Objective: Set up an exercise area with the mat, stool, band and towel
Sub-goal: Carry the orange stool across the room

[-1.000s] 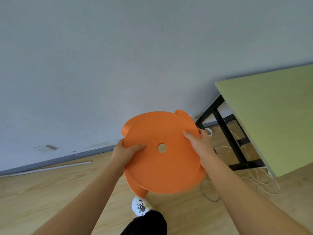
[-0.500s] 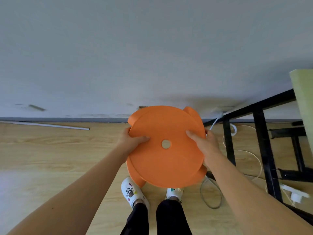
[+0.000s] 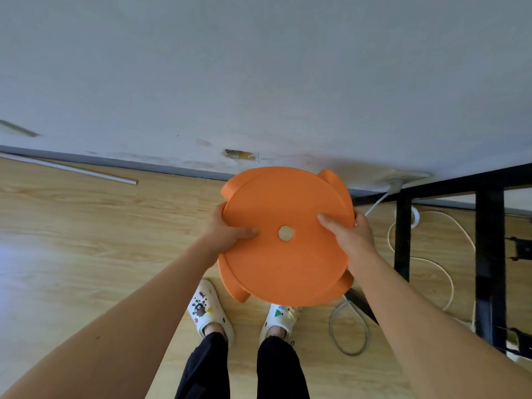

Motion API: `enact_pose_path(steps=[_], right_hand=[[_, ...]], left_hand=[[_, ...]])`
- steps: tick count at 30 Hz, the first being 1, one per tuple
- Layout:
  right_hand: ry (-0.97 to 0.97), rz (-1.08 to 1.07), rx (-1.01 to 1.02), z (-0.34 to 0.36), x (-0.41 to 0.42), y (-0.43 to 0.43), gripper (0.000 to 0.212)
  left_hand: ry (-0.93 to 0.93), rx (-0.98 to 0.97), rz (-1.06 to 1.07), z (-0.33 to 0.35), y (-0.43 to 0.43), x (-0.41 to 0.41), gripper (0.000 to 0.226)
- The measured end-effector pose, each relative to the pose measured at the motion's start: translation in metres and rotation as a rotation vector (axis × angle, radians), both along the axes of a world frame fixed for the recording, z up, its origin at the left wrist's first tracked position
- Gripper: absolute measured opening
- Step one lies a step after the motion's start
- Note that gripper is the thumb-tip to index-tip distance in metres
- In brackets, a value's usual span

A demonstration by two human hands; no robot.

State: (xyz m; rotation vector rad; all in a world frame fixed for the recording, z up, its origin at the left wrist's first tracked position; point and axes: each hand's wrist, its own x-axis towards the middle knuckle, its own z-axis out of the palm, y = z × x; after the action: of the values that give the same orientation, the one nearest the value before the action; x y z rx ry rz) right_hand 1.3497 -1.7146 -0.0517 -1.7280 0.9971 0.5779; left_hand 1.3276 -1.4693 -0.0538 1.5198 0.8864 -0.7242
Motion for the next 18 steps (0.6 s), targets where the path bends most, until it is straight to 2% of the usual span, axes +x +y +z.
enact_pose_path(steps=[5, 9, 11, 15, 18], right_hand=[[0.0, 0.003, 0.0, -0.016, -0.004, -0.004, 0.086], [0.023, 0.033, -0.018, -0.013, -0.002, -0.002, 0.087], [-0.001, 0.079, -0.079, -0.005, -0.002, 0.002, 0.084], [-0.192, 0.341, -0.372, 0.038, -0.001, 0.02, 0.067], [-0.3, 0.542, -0.385, 0.078, 0.002, 0.043, 0.051]], left_hand=[[-0.024, 0.021, -0.01, -0.01, -0.002, 0.0, 0.109], [-0.023, 0.051, -0.059, -0.011, 0.0, -0.004, 0.099], [-0.017, 0.09, -0.101, -0.006, -0.001, -0.006, 0.103], [-0.099, 0.343, -0.223, 0.027, -0.003, -0.009, 0.099], [-0.243, 0.434, -0.333, 0.066, 0.004, -0.016, 0.088]])
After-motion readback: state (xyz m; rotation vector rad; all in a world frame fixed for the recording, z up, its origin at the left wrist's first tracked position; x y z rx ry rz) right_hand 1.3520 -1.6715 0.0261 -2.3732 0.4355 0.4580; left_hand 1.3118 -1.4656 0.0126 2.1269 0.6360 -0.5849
